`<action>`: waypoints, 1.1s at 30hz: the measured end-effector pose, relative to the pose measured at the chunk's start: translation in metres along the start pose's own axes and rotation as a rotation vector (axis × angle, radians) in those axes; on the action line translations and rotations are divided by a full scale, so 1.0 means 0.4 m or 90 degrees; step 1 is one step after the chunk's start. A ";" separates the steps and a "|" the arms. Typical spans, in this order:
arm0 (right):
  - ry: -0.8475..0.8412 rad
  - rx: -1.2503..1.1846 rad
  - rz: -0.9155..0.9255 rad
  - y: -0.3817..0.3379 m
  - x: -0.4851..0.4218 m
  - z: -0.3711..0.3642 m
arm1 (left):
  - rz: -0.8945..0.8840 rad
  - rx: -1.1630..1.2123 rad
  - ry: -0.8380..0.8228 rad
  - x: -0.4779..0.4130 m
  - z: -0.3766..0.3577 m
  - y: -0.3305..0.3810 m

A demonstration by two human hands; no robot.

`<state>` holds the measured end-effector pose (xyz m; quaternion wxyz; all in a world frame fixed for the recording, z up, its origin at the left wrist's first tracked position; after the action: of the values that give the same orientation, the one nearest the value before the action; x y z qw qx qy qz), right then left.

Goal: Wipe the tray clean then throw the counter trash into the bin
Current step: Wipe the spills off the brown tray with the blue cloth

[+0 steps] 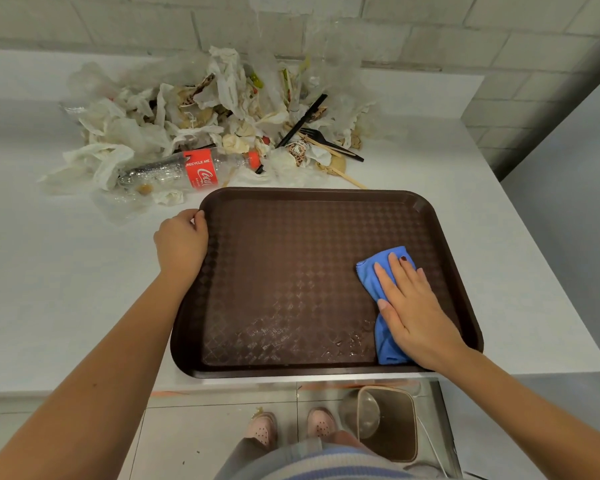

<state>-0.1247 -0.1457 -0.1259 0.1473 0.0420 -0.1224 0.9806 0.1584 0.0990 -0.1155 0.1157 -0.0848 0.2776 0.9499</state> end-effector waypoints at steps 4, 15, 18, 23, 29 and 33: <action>-0.003 -0.002 0.035 -0.049 -0.017 -0.010 | 0.001 -0.003 0.003 0.001 -0.001 -0.002; -0.005 -0.046 0.081 -0.241 -0.065 -0.038 | 0.002 0.007 0.001 -0.002 -0.002 -0.004; -0.008 -0.063 0.096 -0.282 -0.074 -0.040 | 0.001 0.010 0.002 -0.001 -0.002 -0.003; -0.017 -0.070 0.115 -0.349 -0.093 -0.052 | -0.002 0.013 0.007 -0.002 -0.003 -0.004; -0.020 -0.077 0.142 -0.415 -0.111 -0.071 | -0.004 0.025 0.018 -0.003 -0.007 -0.008; -0.024 -0.090 0.162 -0.452 -0.119 -0.078 | 0.001 0.032 0.020 -0.005 -0.011 -0.012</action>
<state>-0.0268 0.0164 -0.1208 0.0222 0.0340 -0.1979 0.9794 0.1622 0.1002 -0.1214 0.1129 -0.0964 0.3029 0.9414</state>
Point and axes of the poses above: each hand's wrist, its own x-axis away from the middle knuckle, its own z-axis out of the back of the hand, y = z × x, the point moved 3 cm from there along -x, towards the middle knuckle, and after that the axes turned 5 degrees about -x, right-handed, at the moved point
